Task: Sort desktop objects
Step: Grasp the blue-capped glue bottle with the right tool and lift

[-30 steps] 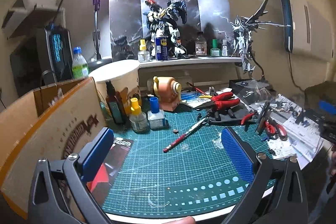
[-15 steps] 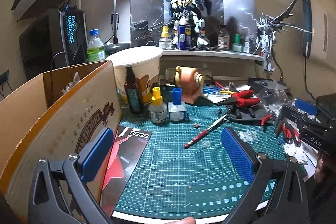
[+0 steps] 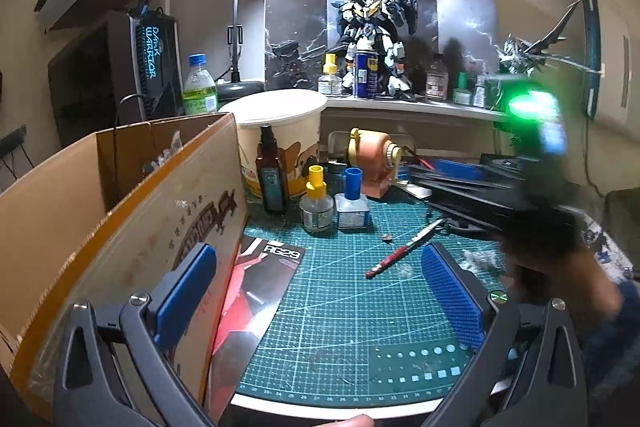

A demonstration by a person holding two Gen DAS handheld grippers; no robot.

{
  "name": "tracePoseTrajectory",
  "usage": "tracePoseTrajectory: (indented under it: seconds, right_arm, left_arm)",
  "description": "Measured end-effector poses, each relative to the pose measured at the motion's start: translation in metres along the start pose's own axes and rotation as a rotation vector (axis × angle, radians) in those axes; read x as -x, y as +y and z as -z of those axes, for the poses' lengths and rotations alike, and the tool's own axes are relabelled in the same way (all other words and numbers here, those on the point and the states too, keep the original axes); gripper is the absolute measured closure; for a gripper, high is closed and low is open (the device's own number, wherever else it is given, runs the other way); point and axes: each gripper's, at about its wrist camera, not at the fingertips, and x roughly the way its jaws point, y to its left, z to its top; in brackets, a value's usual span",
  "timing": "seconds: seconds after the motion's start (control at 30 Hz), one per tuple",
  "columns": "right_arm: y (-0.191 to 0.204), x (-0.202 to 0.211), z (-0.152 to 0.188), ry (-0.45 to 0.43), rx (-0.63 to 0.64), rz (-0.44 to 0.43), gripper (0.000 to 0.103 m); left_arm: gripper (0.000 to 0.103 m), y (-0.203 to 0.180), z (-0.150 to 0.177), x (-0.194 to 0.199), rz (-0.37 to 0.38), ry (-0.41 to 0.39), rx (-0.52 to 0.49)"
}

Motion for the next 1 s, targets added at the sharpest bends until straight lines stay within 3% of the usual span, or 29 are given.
tracePoseTrajectory:
  seconds: [0.2, 0.3, 0.37, 0.5, 0.7, 0.87, 1.0]
  right_arm:
    - [0.026, -0.07, -0.013, 0.065, 0.061, -0.027, 0.061]
    - [0.029, -0.088, -0.011, 0.089, 0.053, -0.05, 0.069]
    - [0.031, -0.098, -0.01, 0.104, 0.048, -0.067, 0.082]
    - [0.027, -0.106, -0.011, 0.122, 0.014, -0.091, 0.083]
    - [0.022, -0.083, -0.009, 0.114, -0.011, -0.123, 0.084]
    - [0.013, -0.03, -0.008, 0.062, -0.022, -0.129, 0.084]
    - [0.012, 0.02, 0.006, 0.086, -0.009, -0.146, 0.084]
  left_arm:
    - [0.0, -0.003, 0.004, 0.0, 0.014, 0.021, -0.003]
    - [0.0, -0.003, 0.005, 0.001, 0.014, 0.024, -0.009]
    - [0.0, -0.003, 0.005, 0.002, 0.014, 0.03, -0.005]
    - [0.0, -0.002, 0.004, 0.005, 0.007, 0.028, -0.003]
    - [0.0, 0.0, 0.003, 0.01, 0.001, 0.021, 0.0]
    - [0.0, -0.004, 0.004, 0.013, 0.002, 0.016, -0.02]
    - [0.0, -0.007, 0.005, 0.019, 0.012, 0.005, -0.03]
